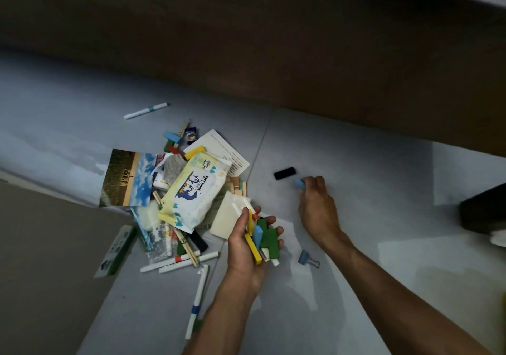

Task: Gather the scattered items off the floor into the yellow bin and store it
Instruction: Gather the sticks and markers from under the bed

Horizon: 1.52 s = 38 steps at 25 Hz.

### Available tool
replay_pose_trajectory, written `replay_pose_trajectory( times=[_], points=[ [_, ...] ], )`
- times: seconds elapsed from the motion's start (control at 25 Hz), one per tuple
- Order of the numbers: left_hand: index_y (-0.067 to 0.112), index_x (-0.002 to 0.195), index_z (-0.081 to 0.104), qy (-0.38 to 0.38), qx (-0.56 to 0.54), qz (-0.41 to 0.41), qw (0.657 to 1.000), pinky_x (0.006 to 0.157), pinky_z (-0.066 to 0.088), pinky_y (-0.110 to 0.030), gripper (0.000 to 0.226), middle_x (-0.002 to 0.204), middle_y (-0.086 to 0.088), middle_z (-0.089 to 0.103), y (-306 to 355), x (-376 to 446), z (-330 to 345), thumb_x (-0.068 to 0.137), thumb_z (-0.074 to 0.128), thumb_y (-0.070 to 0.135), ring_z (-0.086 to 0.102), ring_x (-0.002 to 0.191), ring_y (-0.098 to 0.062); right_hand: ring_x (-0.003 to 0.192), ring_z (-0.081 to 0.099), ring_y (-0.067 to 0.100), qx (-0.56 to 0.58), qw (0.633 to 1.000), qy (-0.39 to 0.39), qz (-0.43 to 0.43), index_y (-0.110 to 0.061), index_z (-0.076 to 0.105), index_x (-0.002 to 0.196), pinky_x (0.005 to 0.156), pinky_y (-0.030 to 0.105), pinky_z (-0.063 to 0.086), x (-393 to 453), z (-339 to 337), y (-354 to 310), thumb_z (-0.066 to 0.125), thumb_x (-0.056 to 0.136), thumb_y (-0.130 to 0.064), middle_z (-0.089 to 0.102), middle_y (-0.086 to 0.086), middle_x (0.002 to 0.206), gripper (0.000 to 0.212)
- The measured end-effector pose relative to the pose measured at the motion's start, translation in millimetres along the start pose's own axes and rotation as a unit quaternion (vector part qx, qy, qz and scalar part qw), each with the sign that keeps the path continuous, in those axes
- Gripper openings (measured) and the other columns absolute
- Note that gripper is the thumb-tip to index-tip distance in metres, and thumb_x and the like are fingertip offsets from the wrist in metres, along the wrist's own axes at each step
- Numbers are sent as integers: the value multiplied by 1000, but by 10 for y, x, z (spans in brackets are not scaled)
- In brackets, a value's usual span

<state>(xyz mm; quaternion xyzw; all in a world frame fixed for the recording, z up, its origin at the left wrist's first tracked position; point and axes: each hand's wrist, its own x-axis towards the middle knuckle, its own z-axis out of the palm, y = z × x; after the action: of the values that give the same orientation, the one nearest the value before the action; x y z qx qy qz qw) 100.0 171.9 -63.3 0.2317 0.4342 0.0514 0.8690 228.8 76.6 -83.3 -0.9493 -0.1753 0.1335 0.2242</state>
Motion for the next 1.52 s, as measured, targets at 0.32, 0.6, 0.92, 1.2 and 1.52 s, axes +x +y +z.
replay_pose_trajectory(
  times=[0.32,0.6,0.92,1.2,1.52],
  points=[
    [18,107,67,16,-26,16,999,66,50,-35,37,90,-12,67,157,-12,-156,85,60,46,67,73,-28,96,58,25,-134,978,-100,-127,-11,44,136,83,36,53,454,-57,-298,53,94,-1,39,12,134,43],
    [17,99,64,8,0,12,1000,68,50,-37,33,85,-9,69,32,-13,-72,90,55,47,66,68,-27,103,53,18,142,989,-44,-13,-9,50,133,90,12,33,-336,-69,146,50,100,-12,43,6,127,33],
    [18,106,62,-2,56,19,998,69,53,-38,32,85,-10,71,-160,-143,70,93,51,45,69,70,-28,100,54,20,-17,991,-117,-58,-27,37,136,81,28,51,-1443,149,307,46,98,-17,35,2,135,40],
    [19,101,64,-7,74,31,997,62,53,-34,29,88,-11,70,-115,-307,191,92,53,44,68,71,-29,96,55,25,21,999,-49,13,-17,43,133,76,30,46,-1472,174,435,46,95,-12,41,7,127,38],
    [16,100,63,-31,85,40,995,61,53,-34,32,83,-11,71,-252,-579,485,92,51,44,69,68,-27,96,57,18,231,967,-2,104,-18,54,119,78,20,42,-1398,-57,506,54,97,-12,54,5,119,22]
  ],
)
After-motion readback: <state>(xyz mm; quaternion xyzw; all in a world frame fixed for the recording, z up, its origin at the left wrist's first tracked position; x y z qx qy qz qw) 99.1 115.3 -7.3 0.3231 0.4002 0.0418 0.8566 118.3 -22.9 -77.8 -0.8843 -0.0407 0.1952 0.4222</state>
